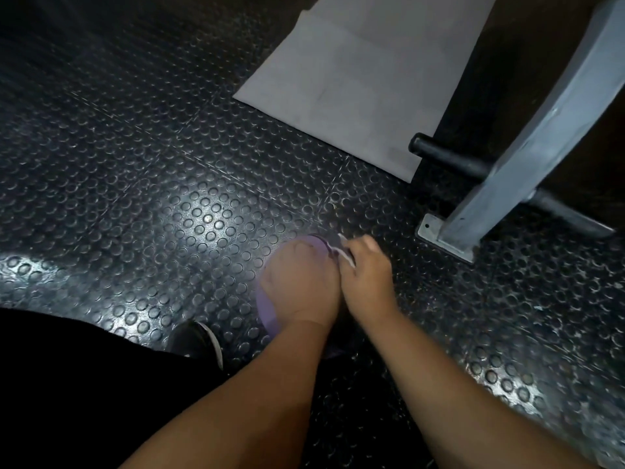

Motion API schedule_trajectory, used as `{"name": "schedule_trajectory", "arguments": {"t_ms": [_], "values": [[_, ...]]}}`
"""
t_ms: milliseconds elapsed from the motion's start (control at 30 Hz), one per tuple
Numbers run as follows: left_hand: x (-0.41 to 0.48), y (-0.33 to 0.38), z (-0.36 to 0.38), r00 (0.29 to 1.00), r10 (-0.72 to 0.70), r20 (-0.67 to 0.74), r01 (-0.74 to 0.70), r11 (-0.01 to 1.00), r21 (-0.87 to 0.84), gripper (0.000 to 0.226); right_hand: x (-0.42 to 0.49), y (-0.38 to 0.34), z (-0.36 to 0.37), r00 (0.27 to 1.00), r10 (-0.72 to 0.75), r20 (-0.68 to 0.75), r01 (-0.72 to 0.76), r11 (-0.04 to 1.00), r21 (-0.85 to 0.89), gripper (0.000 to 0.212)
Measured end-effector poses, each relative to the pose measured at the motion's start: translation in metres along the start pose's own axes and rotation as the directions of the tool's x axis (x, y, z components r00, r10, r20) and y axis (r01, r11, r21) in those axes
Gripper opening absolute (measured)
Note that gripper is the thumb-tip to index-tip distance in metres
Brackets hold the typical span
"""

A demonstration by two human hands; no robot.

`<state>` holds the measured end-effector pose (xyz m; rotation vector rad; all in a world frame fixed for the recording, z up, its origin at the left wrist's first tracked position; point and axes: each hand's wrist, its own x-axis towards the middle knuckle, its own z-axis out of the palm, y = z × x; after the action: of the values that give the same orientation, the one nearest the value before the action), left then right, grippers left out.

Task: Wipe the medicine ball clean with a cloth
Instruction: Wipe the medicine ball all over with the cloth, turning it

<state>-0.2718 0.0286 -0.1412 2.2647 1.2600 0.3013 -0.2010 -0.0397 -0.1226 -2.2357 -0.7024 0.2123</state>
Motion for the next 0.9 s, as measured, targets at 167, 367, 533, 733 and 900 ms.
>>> {"name": "schedule_trajectory", "arguments": {"t_ms": [167,367,533,733,900], "values": [[0.017,0.006,-0.004,0.999,-0.026,0.030,0.027,0.999,-0.032,0.016,-0.051,-0.001,0.000,0.997,-0.049,-0.058,0.051,0.998,0.033,0.013],[0.011,0.004,-0.005,0.999,0.031,0.026,-0.031,0.999,-0.016,0.021,0.042,-0.003,0.013,0.998,0.062,0.033,-0.058,0.992,-0.112,0.012],[0.013,0.003,-0.007,1.000,-0.003,0.008,0.004,0.998,-0.065,0.014,0.091,0.004,0.022,0.959,0.144,0.244,-0.096,0.975,-0.199,0.012],[0.033,0.012,-0.008,0.996,-0.090,0.011,0.090,0.990,-0.105,0.012,0.037,-0.001,0.015,1.000,0.018,0.014,-0.017,0.999,-0.044,0.024],[0.050,0.008,-0.016,0.986,-0.161,0.033,0.165,0.969,-0.185,0.007,-0.052,0.000,0.014,0.995,-0.096,-0.021,0.096,0.995,0.025,0.017]]}}
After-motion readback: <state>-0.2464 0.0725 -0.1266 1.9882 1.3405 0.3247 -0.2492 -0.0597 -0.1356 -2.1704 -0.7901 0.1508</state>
